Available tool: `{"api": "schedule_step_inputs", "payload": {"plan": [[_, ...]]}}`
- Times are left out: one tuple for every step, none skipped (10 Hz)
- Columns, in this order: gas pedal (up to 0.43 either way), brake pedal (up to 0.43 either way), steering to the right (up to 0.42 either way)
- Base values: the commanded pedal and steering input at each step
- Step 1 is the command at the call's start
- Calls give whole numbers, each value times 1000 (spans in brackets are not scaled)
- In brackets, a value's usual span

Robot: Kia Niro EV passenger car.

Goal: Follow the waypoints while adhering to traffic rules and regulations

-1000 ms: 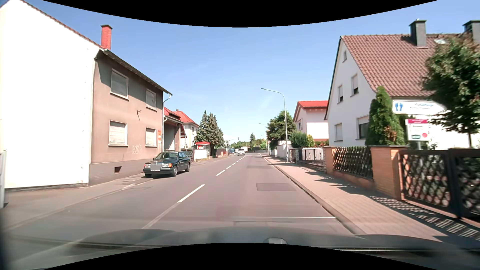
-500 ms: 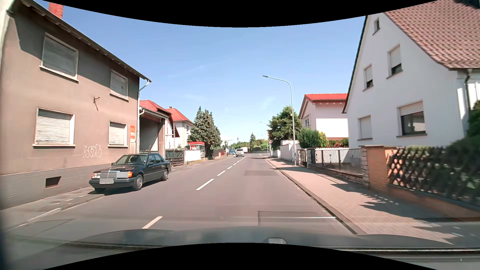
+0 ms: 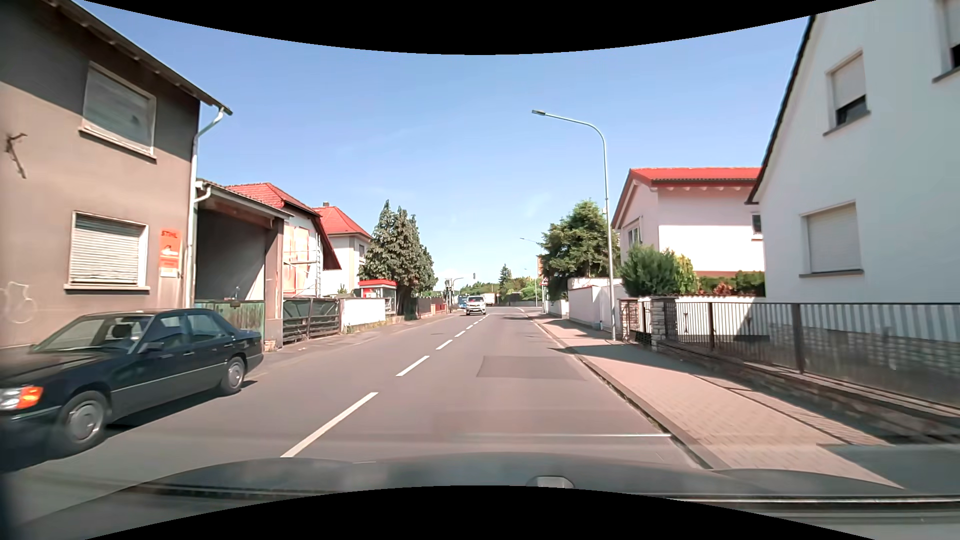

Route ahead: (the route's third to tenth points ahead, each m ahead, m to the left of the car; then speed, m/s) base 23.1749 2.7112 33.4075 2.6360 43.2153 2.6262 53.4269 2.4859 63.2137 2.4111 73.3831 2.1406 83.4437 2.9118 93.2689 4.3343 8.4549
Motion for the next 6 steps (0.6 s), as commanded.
{"api": "schedule_step_inputs", "payload": {"plan": [[0, 0, -5], [0, 0, -5], [0, 0, -5], [0, 0, -5], [0, 0, -5], [0, 0, -5]]}}
